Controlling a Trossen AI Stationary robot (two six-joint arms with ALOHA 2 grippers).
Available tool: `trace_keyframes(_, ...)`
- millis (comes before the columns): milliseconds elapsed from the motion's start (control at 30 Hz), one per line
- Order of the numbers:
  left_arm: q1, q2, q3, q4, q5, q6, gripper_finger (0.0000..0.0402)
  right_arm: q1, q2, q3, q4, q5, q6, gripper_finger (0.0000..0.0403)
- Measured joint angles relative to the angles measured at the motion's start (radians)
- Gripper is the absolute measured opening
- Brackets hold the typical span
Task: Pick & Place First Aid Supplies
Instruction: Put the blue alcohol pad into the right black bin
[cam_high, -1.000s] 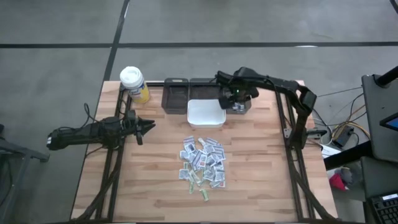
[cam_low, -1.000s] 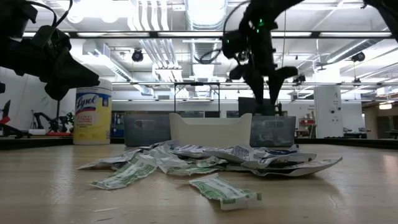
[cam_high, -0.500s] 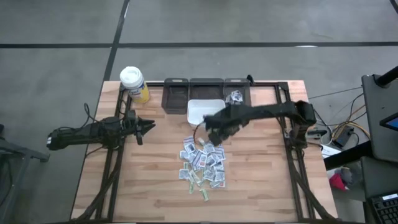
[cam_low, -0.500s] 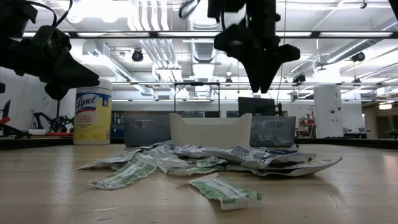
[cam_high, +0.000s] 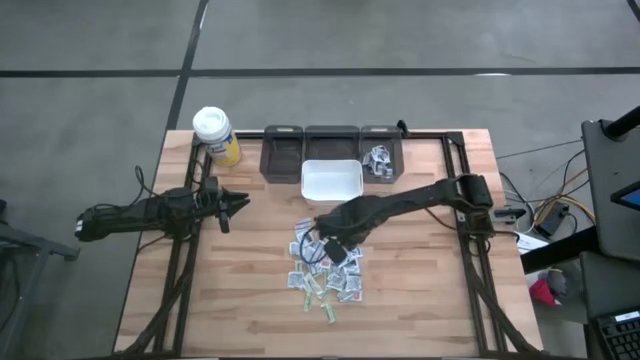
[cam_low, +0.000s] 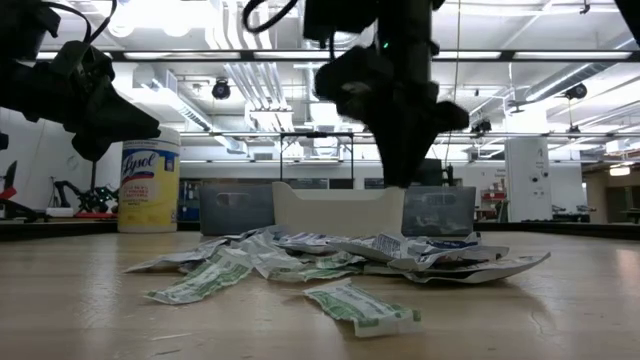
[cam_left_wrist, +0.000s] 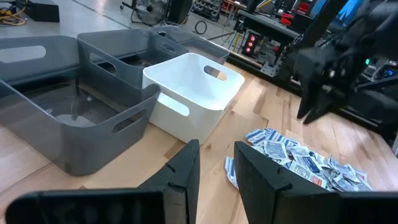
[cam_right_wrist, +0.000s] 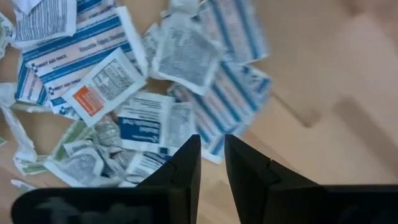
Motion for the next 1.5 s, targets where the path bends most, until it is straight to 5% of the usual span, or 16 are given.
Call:
trace_keyframes(300,0.000,0.000,0.000,0.000,0.000,0.000,0.0094,-0.038,0.051,0.003,0.091,-0.035,-0.004,0.0071)
trace_keyframes(833,0.000,0.000,0.000,0.000,0.000,0.000,0.0094,-0.075,0.111,-0.002,0.146,-0.041,0.002,0.0145)
trace_keyframes(1500,0.000,0.000,0.000,0.000,0.000,0.000,0.0094,-0.082,0.150,-0.002,0.147,-0.068,0.002,0.0115)
